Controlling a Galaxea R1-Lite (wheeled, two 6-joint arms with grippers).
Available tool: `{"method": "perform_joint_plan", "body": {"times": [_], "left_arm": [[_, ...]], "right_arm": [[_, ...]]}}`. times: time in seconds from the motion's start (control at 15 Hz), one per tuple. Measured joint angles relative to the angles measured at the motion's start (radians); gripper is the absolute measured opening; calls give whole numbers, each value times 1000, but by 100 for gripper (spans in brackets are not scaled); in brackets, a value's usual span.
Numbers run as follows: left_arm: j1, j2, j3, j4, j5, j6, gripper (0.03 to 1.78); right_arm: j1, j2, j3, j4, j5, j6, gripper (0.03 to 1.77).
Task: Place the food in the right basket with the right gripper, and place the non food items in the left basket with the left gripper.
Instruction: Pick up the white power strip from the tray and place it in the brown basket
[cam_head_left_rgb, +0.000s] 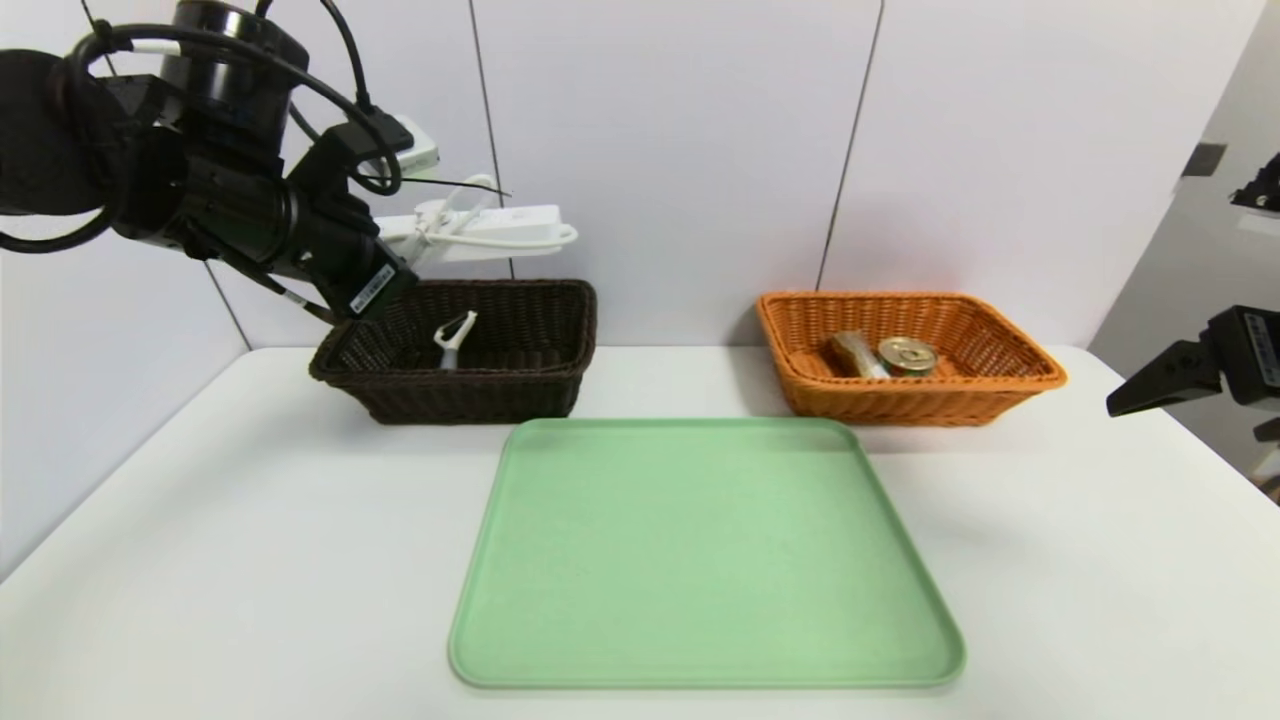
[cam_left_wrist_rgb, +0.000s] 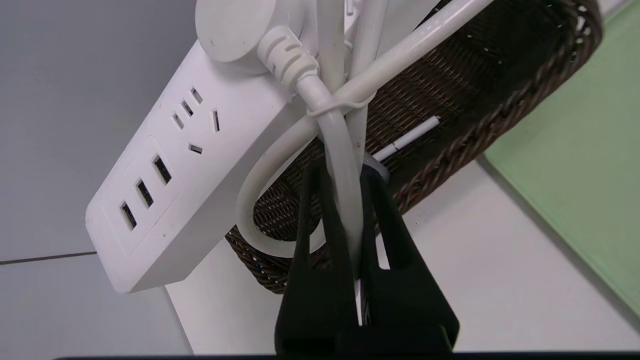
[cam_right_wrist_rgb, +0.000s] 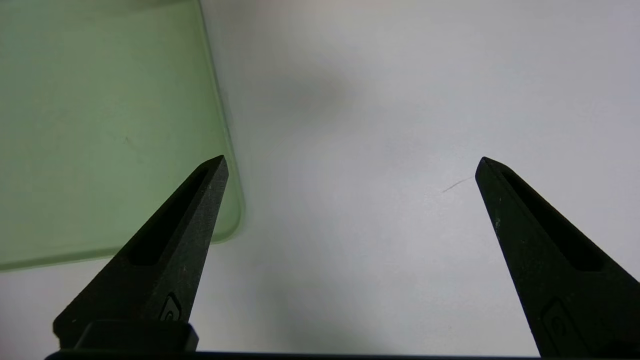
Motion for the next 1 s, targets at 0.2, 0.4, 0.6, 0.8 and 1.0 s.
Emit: {"method": "perform_joint_plan", "body": {"times": [0.2,0.4,0.6,0.8,1.0], "left_arm": [[18,45,-4,-36,-6,4,10],[24,78,0,-40,-7,4,10],[23,113,1,-43,-10,1,10],[24,149,1,-43,-9,-1,10],[25,179,2,-51,-5,0,10]], "right_arm": [[0,4,0,0,-1,-1,171],[0,11,-1,-1,-2,-4,171],[0,18,-1,-1,-3,-4,171],[0,21,-2,-2,-6,-6,171],[-10,21,-1,-1,-7,-9,171]]}}
